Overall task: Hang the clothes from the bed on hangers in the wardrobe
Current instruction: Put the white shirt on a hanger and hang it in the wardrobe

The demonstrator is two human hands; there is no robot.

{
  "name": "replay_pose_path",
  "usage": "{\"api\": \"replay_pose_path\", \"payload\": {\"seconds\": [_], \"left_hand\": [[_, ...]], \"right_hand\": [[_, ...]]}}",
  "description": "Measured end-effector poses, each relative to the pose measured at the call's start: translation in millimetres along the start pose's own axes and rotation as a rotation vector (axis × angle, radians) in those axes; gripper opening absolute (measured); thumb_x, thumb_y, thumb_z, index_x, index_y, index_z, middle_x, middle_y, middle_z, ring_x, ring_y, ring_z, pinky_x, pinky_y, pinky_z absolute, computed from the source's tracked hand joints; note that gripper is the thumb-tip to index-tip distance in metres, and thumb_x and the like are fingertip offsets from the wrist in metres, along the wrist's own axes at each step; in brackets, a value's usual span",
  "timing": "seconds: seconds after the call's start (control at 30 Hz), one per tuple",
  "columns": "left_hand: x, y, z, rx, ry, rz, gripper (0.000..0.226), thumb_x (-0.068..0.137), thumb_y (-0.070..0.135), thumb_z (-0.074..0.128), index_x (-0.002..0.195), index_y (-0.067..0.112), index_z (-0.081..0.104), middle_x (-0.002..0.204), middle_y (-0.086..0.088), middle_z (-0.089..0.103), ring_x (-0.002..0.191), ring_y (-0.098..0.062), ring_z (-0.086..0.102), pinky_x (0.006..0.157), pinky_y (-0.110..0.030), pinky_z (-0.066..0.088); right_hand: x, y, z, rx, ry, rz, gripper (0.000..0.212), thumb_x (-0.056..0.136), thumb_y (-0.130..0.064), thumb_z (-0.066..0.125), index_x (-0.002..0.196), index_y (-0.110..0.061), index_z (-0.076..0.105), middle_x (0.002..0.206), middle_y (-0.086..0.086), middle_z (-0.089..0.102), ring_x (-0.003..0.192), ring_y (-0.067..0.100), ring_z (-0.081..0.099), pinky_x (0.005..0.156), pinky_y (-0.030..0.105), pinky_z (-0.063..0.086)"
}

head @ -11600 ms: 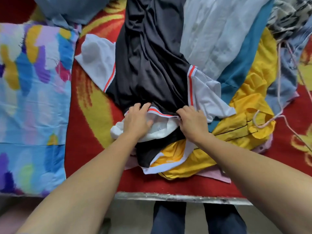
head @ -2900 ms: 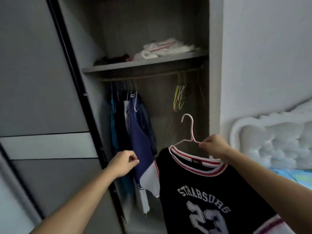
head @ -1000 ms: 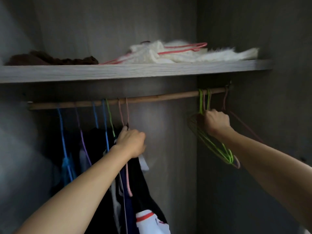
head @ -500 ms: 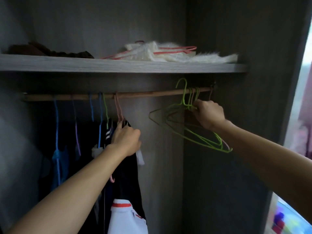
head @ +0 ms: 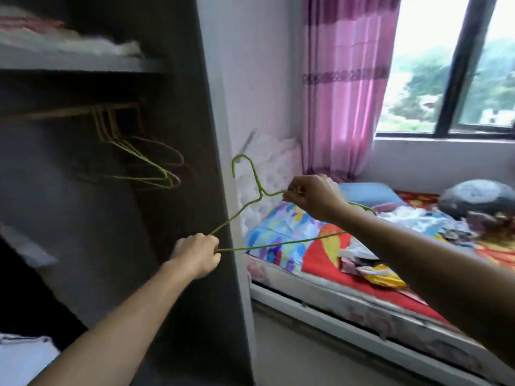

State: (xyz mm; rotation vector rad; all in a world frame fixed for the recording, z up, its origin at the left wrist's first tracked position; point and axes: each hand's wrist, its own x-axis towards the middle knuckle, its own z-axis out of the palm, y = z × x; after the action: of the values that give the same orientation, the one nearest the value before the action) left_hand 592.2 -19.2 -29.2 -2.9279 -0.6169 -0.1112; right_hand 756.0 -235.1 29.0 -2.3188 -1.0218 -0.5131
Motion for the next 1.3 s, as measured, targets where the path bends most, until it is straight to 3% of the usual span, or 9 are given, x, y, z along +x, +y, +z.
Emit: {"api": "replay_pose_path", "payload": {"seconds": [0.1,0.23,0.5,0.67,0.77,0.9,1.03,1.2,1.3], "left_hand": [[14.1,87.9,18.1,-0.053,-0.086,0.127,0.028,0.089,0.042,0.049,0.109,0.025,0.061,0.117,-0.005,0.064,0.108,-0.027,0.060,0.086,-0.035,0.046],[40.8,180.0,25.8,-0.088,-0.125,0.265,0.030,0.086,0.044,0.050,0.107,0.025,0.064,0.115,-0.006,0.064,0.104,-0.028,0.060,0.084,-0.034,0.048],[141.6,316.0,47.7,-0.106,-0.168,0.445,0.028,0.090,0.042,0.051,0.110,0.025,0.061,0.119,-0.003,0.062,0.108,-0.024,0.058,0.084,-0.033,0.046],[227.2,389.0,72.0,-0.148,-0.222,0.566,0.027,0.090,0.040,0.053,0.114,0.029,0.061,0.121,-0.001,0.063,0.112,-0.023,0.058,0.083,-0.030,0.045],[276.9,421.7,83.7,-0.109,-0.288,0.609,0.030,0.088,0.042,0.054,0.111,0.025,0.062,0.116,-0.003,0.064,0.106,-0.024,0.060,0.081,-0.032,0.047],[345.7,471.8,98.2,-0.084,-0.323,0.674,0.027,0.089,0.042,0.054,0.106,0.023,0.064,0.110,-0.002,0.066,0.099,-0.024,0.062,0.074,-0.031,0.047],[385.3,524.1,119.0,-0.078,-0.376,0.741,0.026,0.090,0.042,0.054,0.106,0.024,0.063,0.106,-0.001,0.065,0.093,-0.021,0.060,0.065,-0.028,0.041],[438.2,584.4,168.6,-0.102,-0.477,0.714,0.021,0.080,0.045,0.052,0.074,0.026,0.058,0.077,0.008,0.059,0.074,-0.017,0.060,0.067,-0.032,0.048],[476.6,619.5,199.5,-0.058,-0.502,0.710,0.022,0.080,0.046,0.050,0.074,0.026,0.057,0.074,0.006,0.057,0.069,-0.016,0.057,0.067,-0.031,0.049]], "right_hand": [[-39.8,78.5,-41.4,-0.039,0.014,0.161,0.022,0.082,-0.044,0.069,0.087,-0.023,0.073,0.085,0.006,0.073,0.088,0.030,0.066,0.066,0.033,0.045],[-74.1,168.0,-94.2,-0.119,0.064,0.372,0.019,0.083,-0.043,0.068,0.086,-0.025,0.072,0.089,0.003,0.073,0.089,0.027,0.065,0.065,0.029,0.036],[-104.7,328.8,-136.4,-0.220,0.162,0.662,0.024,0.082,-0.045,0.068,0.085,-0.022,0.074,0.091,0.002,0.074,0.085,0.025,0.066,0.068,0.033,0.049],[-92.1,426.3,-133.0,-0.166,0.182,0.833,0.019,0.083,-0.041,0.070,0.081,-0.022,0.074,0.083,0.000,0.073,0.068,0.016,0.059,0.054,0.026,0.036],[-84.3,474.7,-123.4,-0.128,0.173,0.945,0.021,0.087,-0.043,0.066,0.082,-0.023,0.072,0.080,-0.002,0.069,0.066,0.014,0.058,0.053,0.025,0.036],[-84.6,538.1,-108.4,-0.091,0.195,1.083,0.025,0.091,-0.042,0.061,0.091,-0.020,0.073,0.083,-0.004,0.070,0.075,0.017,0.064,0.066,0.033,0.052],[-93.9,598.6,-102.6,-0.059,0.237,1.213,0.022,0.092,-0.035,0.061,0.087,-0.017,0.073,0.072,-0.003,0.068,0.065,0.013,0.063,0.054,0.025,0.042],[-92.5,696.5,-75.6,-0.023,0.250,1.352,0.028,0.092,-0.026,0.062,0.070,-0.010,0.069,0.060,0.001,0.062,0.056,0.016,0.056,0.049,0.025,0.035],[-81.6,767.5,-41.3,0.021,0.243,1.413,0.026,0.090,-0.022,0.063,0.067,-0.012,0.067,0.067,0.007,0.067,0.060,0.022,0.058,0.055,0.029,0.041]]}}
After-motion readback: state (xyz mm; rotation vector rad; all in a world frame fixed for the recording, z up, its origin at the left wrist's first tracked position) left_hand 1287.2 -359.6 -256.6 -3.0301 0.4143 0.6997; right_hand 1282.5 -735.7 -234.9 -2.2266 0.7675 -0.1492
